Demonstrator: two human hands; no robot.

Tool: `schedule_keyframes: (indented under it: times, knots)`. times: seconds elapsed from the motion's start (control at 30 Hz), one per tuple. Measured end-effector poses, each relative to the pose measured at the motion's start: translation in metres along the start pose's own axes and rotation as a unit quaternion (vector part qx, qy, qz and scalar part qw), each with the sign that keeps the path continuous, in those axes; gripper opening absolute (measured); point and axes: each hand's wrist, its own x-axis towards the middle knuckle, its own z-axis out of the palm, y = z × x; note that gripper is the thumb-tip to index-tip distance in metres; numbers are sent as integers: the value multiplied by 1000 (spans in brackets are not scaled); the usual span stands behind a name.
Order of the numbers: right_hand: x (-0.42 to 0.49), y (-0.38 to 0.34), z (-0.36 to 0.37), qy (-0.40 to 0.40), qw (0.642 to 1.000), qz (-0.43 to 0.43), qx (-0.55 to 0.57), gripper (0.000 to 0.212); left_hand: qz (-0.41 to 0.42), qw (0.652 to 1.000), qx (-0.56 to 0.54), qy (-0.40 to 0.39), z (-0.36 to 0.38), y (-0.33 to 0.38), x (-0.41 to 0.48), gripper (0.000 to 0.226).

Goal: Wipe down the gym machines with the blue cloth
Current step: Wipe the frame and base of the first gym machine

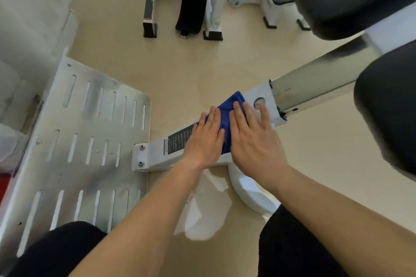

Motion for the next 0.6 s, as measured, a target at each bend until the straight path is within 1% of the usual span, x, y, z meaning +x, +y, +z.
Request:
schedule_keyframes:
  times: [0.07,0.13,0.27,0.43,0.53,0.6]
  knots:
    - [-7,10,0,22,999,32,26,64,23,1000,-14,8,-4,13,3,58]
    - [-14,19,3,49,995,68,45,64,65,998,-4,16,-9,26,8,60]
    - [-27,35,2,74,986,134,71,66,137,990,0,23,-17,52,25,59]
    - [-18,65,-7,83,973,207,65,71,179,983,2,36,-39,85,57,57]
    - [-15,72,-7,96,963,242,73,72,216,972,65,65,-48,94,69,55]
    - [-19,63,-1,106,961,240,83,70,234,963,96,91,-48,88,63,54]
